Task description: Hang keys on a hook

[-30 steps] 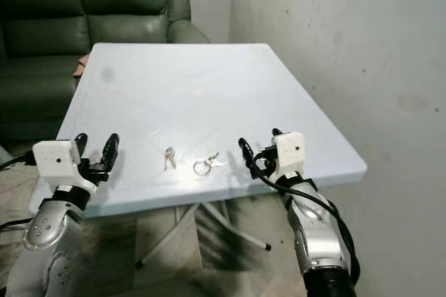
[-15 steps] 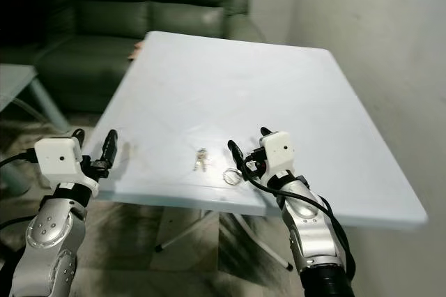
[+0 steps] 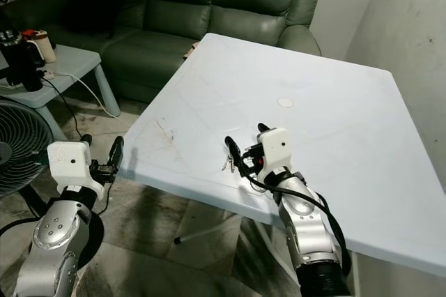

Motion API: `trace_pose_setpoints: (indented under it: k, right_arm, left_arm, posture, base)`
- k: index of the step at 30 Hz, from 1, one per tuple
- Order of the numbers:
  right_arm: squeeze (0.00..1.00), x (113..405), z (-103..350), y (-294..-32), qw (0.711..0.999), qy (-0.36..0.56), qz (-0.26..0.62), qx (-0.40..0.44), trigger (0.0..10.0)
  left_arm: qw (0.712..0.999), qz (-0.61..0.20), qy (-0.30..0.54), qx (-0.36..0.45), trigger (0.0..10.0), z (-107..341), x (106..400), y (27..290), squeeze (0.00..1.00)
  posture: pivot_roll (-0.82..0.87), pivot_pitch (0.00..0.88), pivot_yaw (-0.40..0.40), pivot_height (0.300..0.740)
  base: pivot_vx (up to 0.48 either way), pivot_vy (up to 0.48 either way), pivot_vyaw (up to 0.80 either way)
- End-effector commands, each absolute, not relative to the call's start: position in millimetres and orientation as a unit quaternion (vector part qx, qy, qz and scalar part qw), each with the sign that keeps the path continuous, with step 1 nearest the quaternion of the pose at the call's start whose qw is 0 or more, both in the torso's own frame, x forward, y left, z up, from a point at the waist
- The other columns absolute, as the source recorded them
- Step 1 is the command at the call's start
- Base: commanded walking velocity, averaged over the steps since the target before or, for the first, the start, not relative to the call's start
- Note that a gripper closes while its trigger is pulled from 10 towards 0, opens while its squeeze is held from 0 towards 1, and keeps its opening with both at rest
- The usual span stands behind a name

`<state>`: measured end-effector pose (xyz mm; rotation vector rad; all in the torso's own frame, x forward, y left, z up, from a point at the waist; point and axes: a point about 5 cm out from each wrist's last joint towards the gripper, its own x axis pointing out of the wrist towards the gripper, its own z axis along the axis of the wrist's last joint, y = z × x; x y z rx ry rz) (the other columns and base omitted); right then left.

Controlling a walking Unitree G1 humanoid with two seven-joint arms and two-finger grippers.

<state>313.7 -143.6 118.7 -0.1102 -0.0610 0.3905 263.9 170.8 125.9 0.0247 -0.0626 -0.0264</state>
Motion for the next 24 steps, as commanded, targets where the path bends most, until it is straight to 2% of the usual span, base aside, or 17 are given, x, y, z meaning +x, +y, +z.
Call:
trace_pose_setpoints:
  k: [1,6,9,14,24]
  right_arm:
    - [0.0,319,119,-151,0.983,-0.018,0.168,-0.075,10.0]
    - [0.0,321,120,-155,0.981,-0.019,0.16,-0.105,10.0]
    - [0.0,321,112,-161,0.972,0.007,0.191,-0.135,10.0]
    - [0.0,314,105,-168,0.961,0.023,0.246,-0.124,10.0]
    - [0.0,309,92,-179,0.948,0.061,0.275,-0.15,10.0]
  left_arm:
    - [0.999,-0.024,-0.027,0.015,10.0,126,265,166,0.0]
    - [0.999,-0.037,-0.024,0.011,10.0,126,266,165,0.0]
    - [0.996,-0.085,-0.009,0.013,10.0,120,261,154,0.0]
    - [0.992,-0.124,0.005,0.016,10.0,114,256,141,0.0]
    - [0.986,-0.163,0.015,0.018,10.0,109,252,126,0.0]
  posture:
    - [-0.1,0.0,-0.063,0.74]
    - [-0.09,0.0,-0.063,0.74]
    - [-0.09,0.0,-0.063,0.74]
    - [-0.09,0.0,-0.063,0.74]
    - [-0.1,0.0,-0.059,0.74]
  base:
    - [0.0,0.0,0.0]
    - [0.0,0.0,0.0]
    - [0.0,0.0,0.0]
    - [0.0,0.0,0.0]
    - [0.0,0.0,0.0]
